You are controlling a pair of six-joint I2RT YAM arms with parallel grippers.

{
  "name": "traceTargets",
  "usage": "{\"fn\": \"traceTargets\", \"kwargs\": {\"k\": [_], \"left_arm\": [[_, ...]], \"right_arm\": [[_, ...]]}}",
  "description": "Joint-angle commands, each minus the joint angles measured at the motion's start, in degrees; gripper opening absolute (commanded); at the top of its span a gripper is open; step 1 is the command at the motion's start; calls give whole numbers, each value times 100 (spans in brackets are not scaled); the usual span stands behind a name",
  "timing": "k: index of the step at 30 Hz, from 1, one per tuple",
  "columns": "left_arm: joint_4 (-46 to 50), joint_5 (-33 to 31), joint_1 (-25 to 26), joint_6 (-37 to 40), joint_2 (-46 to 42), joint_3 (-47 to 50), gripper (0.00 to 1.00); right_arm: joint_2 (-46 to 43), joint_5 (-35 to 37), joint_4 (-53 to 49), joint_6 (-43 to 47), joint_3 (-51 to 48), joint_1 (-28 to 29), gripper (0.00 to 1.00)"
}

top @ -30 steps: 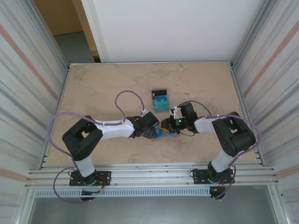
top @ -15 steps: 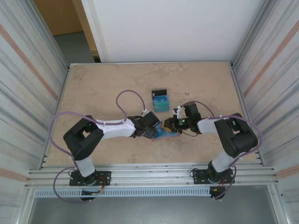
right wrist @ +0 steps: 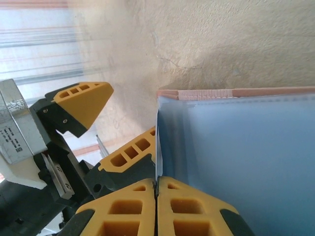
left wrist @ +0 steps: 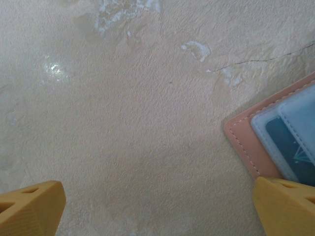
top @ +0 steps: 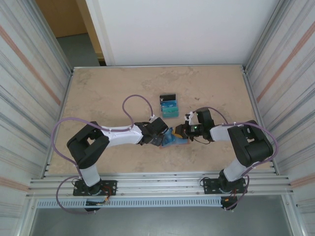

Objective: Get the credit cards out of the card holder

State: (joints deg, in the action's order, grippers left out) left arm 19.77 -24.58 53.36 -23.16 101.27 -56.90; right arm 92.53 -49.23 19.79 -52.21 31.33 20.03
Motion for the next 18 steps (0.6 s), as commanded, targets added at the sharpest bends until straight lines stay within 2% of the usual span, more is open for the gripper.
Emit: {"fn": "traceTargets", "kwargs": {"k": [1,7,18], "left_arm": [[315,-227,-18,53,251,30,99],[352,-280,-17,49,180,57,99],[428,-230,-11,138,-252,-50,99]], "right_arm": [[-208,125,-393,269,-1,-66,5],[-321,557,-1335,827,198,-75,4],[-484,750,-1647,953,162,-96,5]]}}
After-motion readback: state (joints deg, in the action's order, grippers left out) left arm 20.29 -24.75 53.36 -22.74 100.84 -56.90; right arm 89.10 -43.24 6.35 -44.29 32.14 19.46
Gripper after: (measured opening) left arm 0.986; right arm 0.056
